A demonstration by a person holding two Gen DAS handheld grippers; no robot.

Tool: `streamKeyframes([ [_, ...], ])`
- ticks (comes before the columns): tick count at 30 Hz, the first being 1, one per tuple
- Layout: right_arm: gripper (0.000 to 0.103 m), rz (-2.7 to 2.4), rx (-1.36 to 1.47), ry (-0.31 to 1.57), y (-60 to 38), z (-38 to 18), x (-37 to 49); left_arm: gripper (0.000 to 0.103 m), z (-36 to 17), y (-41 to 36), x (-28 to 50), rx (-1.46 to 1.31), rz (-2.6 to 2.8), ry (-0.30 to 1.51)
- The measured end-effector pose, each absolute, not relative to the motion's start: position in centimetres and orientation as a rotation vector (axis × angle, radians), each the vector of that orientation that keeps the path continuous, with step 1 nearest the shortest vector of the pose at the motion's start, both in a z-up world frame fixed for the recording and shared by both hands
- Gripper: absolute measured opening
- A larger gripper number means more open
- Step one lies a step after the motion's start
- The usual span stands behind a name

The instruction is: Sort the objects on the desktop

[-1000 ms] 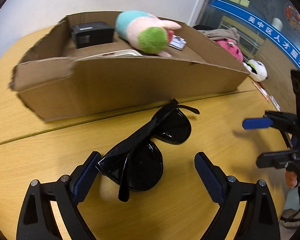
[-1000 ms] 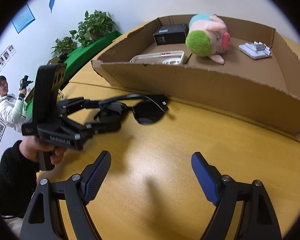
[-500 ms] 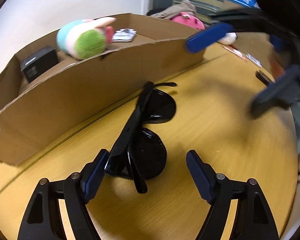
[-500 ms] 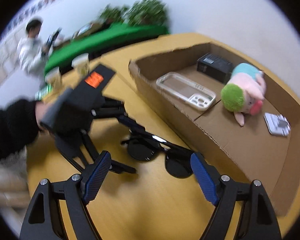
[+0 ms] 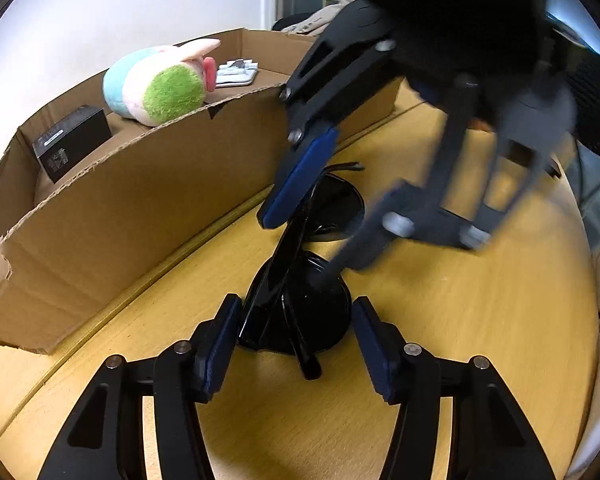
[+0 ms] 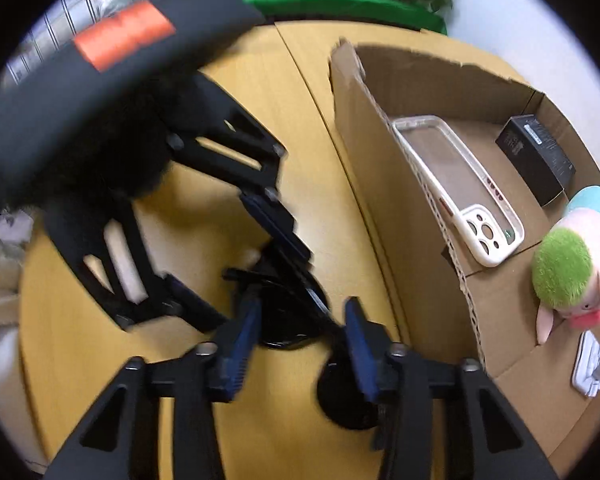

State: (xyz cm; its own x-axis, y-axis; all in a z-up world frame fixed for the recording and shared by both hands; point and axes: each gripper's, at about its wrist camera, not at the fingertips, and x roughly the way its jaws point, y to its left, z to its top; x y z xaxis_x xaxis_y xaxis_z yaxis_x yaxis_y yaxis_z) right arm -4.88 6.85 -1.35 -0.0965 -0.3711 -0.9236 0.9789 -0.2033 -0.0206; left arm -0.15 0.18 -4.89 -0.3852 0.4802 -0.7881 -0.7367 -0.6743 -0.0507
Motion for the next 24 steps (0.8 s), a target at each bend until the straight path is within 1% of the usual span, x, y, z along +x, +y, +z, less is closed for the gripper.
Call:
streamKeyframes([
  [1, 0.027, -1.553, 1.034, 0.84, 7.0, -1.4, -5.1, 0.062, -4.9, 0.1, 0.0, -1.05, 2.089, 0.405],
  [3, 0.027, -1.548, 1.077, 0.791, 7.5, -1.3, -5.4, 0.065, -4.9, 0.0, 0.1, -1.048, 2.087, 0.411],
  [5, 0.027, -1.547, 1.12, 0.778, 8.3, -1.5, -5.0, 0.065, -4.9, -0.4, 0.1, -1.051, 2.111, 0.41],
  [7, 0.018, -1.53, 1.185, 0.782, 9.1, -2.2, -4.2, 0.065, -4.9, -1.1, -0.2, -1.067, 2.152, 0.392],
  [9, 0.018, -1.556, 1.235, 0.757, 9.9, -2.5, -3.3, 0.064, -4.8, -1.9, -0.4, -1.091, 2.17, 0.327],
  [13, 0.018, -1.665, 1.344, 0.588, 11.3, -2.6, -2.5, 0.065, -4.7, -3.1, -0.3, -1.148, 2.203, 0.158],
  [15, 0.016, -1.729, 1.371, 0.487, 12.1, -2.8, -2.2, 0.076, -4.6, -3.6, 0.2, -1.191, 2.213, 0.034],
  [16, 0.013, -1.757, 1.386, 0.432, 12.6, -3.0, -2.1, 0.078, -4.6, -3.9, 0.3, -1.217, 2.215, -0.048],
  [18, 0.013, -1.818, 1.405, 0.329, 13.6, -3.3, -1.8, 0.082, -4.6, -4.5, 0.9, -1.266, 2.204, -0.249],
  [22, 0.011, -1.919, 1.428, 0.088, 16.0, -3.8, -1.1, 0.081, -5.3, -5.3, 1.9, -1.31, 2.112, -0.642],
  [23, 0.011, -1.931, 1.432, 0.003, 16.8, -4.1, -0.9, 0.077, -5.7, -5.4, 1.8, -1.318, 2.086, -0.721],
  [24, 0.01, -1.937, 1.433, -0.079, 17.6, -4.3, -0.8, 0.067, -6.0, -5.4, 1.8, -1.328, 2.061, -0.781],
])
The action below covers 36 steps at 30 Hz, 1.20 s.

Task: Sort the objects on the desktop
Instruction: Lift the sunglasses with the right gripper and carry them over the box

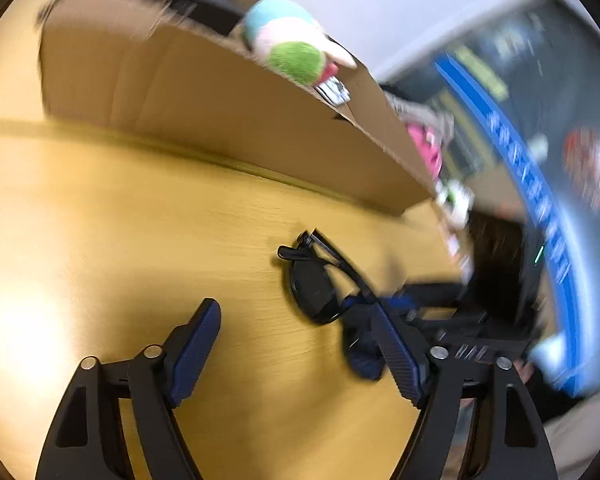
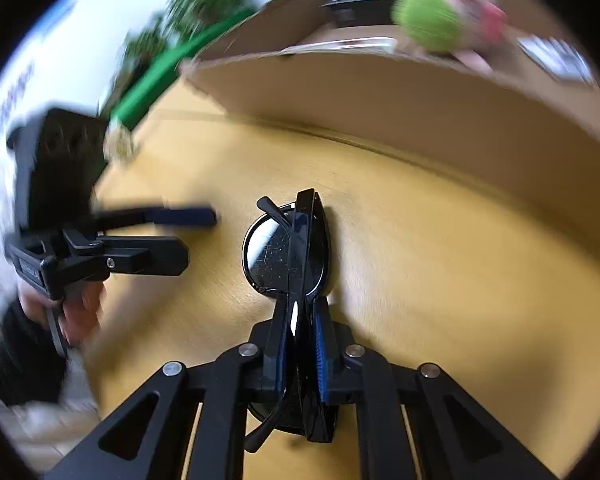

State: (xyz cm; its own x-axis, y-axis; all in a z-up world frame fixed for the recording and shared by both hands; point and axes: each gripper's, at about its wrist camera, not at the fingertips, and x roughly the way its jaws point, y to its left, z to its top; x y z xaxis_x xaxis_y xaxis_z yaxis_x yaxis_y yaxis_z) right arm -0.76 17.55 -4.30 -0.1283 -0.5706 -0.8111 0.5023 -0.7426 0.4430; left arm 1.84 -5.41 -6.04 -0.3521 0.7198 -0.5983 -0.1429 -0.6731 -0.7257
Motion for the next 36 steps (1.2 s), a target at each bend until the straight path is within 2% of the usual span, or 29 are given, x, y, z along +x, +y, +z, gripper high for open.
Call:
streamKeyframes([
  [1, 0.01, -1.938, 1.429, -0.15, 18.1, -4.5, -0.6, 0.057, -6.5, -5.4, 1.9, -1.341, 2.039, -0.828],
  [3, 0.01, -1.948, 1.415, -0.241, 19.0, -4.5, 0.0, 0.017, -7.5, -4.9, 1.7, -1.38, 2.003, -0.889],
  [5, 0.01, -1.964, 1.397, -0.286, 19.7, -4.2, 0.6, 0.008, -8.5, -4.0, 1.6, -1.41, 1.958, -0.927],
  [10, 0.01, -2.011, 1.354, -0.349, 21.1, -3.4, 1.2, 0.006, -7.2, -2.4, 2.0, -1.371, 1.952, -0.927],
  [19, 0.01, -2.096, 1.157, -0.384, 22.8, 2.3, 2.1, 0.004, 0.9, 0.5, -1.2, -1.209, 2.013, -0.79],
  [28, 0.01, -2.23, 0.925, -0.386, 25.3, 10.5, -2.8, 0.004, 11.0, 4.2, -8.0, -1.04, 2.063, -0.574],
  [36, 0.009, -2.339, 0.905, -0.397, 28.9, 14.1, -9.4, 0.004, 14.5, 8.7, -15.7, -1.045, 2.033, -0.53],
])
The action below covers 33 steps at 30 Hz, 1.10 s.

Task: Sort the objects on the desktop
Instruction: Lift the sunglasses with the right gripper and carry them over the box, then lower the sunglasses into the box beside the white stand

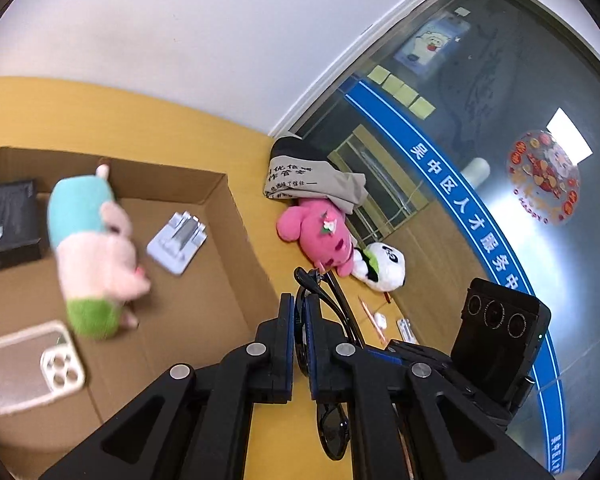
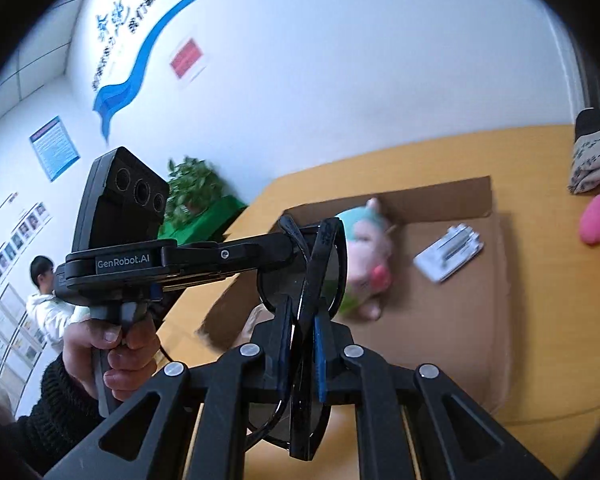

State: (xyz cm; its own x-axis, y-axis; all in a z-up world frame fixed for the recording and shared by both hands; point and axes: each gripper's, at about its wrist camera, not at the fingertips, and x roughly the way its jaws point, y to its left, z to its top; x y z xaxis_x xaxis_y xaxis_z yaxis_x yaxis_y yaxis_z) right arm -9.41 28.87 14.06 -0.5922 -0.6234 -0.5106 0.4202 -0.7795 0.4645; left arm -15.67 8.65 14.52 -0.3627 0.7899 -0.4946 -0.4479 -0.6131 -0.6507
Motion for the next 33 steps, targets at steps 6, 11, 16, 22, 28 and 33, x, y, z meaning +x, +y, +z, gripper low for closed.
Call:
streamKeyframes([
  [6, 0.009, -2.38, 1.003, -0.425, 31.3, 12.1, -13.8, 0.004, 12.0, 12.1, -21.1, -1.136, 1.983, -0.545],
  [11, 0.009, -2.376, 1.134, -0.46, 32.9, 8.2, -17.4, 0.004, 7.0, 14.4, -24.9, -1.265, 1.938, -0.565],
  [16, 0.009, -2.367, 1.303, -0.435, 32.9, 3.6, -19.8, 0.004, 1.8, 15.5, -26.6, -1.412, 1.918, -0.567],
  [22, 0.01, -2.4, 1.42, -0.306, 31.4, 0.7, -20.5, 0.005, -1.4, 15.7, -26.9, -1.505, 1.892, -0.576],
  [28, 0.011, -2.447, 1.446, -0.223, 30.8, 0.5, -20.2, 0.006, -2.0, 15.7, -26.8, -1.542, 1.893, -0.581],
  [33, 0.053, -2.45, 1.405, -0.234, 30.7, 1.6, -19.2, 0.054, 1.1, 14.8, -24.4, -1.463, 2.004, -0.481],
])
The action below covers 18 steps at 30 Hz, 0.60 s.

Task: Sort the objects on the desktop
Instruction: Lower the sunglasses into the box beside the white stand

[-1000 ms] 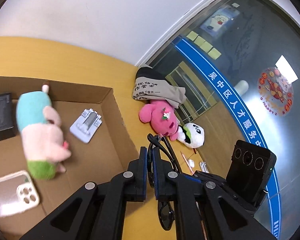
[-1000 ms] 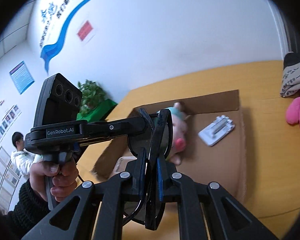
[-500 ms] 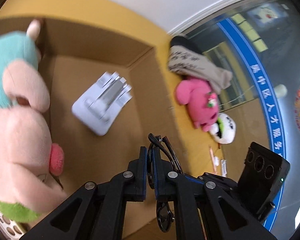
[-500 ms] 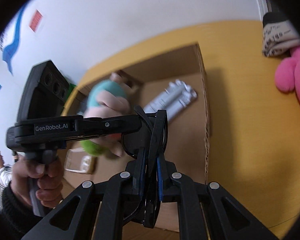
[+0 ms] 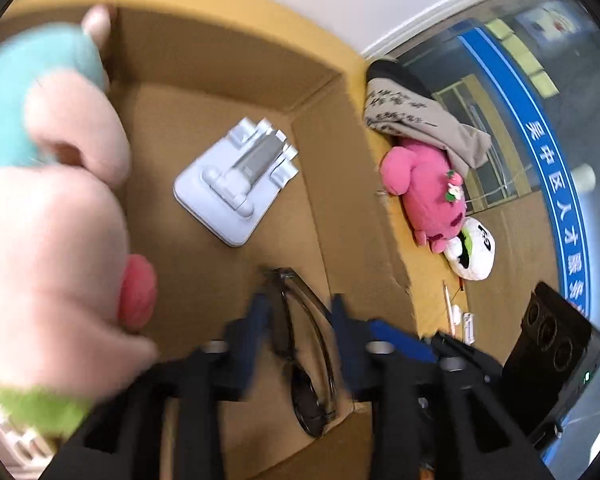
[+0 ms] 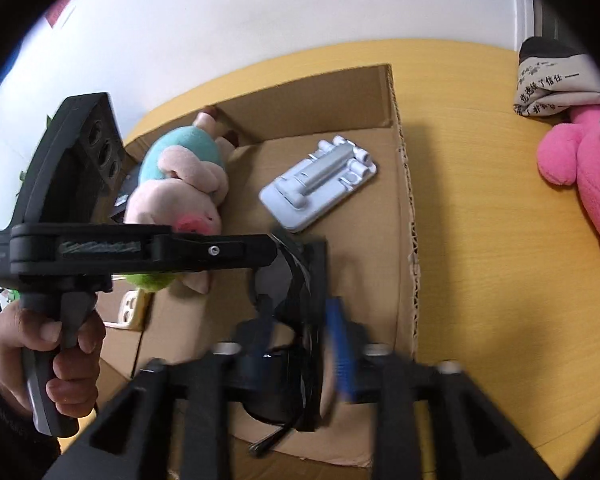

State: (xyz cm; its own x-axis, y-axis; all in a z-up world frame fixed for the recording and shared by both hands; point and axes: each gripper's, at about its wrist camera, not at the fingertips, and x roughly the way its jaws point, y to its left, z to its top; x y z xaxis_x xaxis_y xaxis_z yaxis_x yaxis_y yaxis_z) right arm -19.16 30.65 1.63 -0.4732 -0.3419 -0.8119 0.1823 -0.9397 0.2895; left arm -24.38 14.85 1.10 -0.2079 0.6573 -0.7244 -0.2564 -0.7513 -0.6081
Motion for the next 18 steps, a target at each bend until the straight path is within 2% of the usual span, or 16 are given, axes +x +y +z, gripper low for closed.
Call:
streamKeyframes([
  [1, 0.057, -2.453, 1.382, -0.217, 30.5, 2.1, -18.8, 0.058, 2.2, 14.5, -23.6, -1.427, 2.041, -0.455],
  [3, 0.058, -2.483, 1.333, -0.157, 29.9, 3.3, -17.5, 0.074, 5.2, 13.5, -21.1, -1.318, 2.131, -0.38],
  [5, 0.065, -2.511, 1.269, -0.135, 29.5, 4.9, -15.9, 0.083, 8.4, 11.8, -17.9, -1.198, 2.229, -0.315],
  [7, 0.078, -2.549, 1.176, -0.143, 29.1, 6.3, -13.9, 0.089, 11.0, 9.7, -14.8, -1.101, 2.329, -0.268],
  [9, 0.08, -2.593, 1.078, -0.147, 28.7, 7.4, -11.8, 0.101, 13.2, 7.1, -11.3, -0.995, 2.45, -0.212],
  [13, 0.081, -2.68, 0.943, -0.127, 27.7, 7.8, -8.8, 0.103, 15.0, 1.8, -5.9, -0.86, 2.644, -0.122],
  [18, 0.079, -2.726, 0.897, -0.238, 29.2, 7.7, -9.1, 0.103, 11.7, -4.1, -3.7, -0.963, 2.727, -0.186],
])
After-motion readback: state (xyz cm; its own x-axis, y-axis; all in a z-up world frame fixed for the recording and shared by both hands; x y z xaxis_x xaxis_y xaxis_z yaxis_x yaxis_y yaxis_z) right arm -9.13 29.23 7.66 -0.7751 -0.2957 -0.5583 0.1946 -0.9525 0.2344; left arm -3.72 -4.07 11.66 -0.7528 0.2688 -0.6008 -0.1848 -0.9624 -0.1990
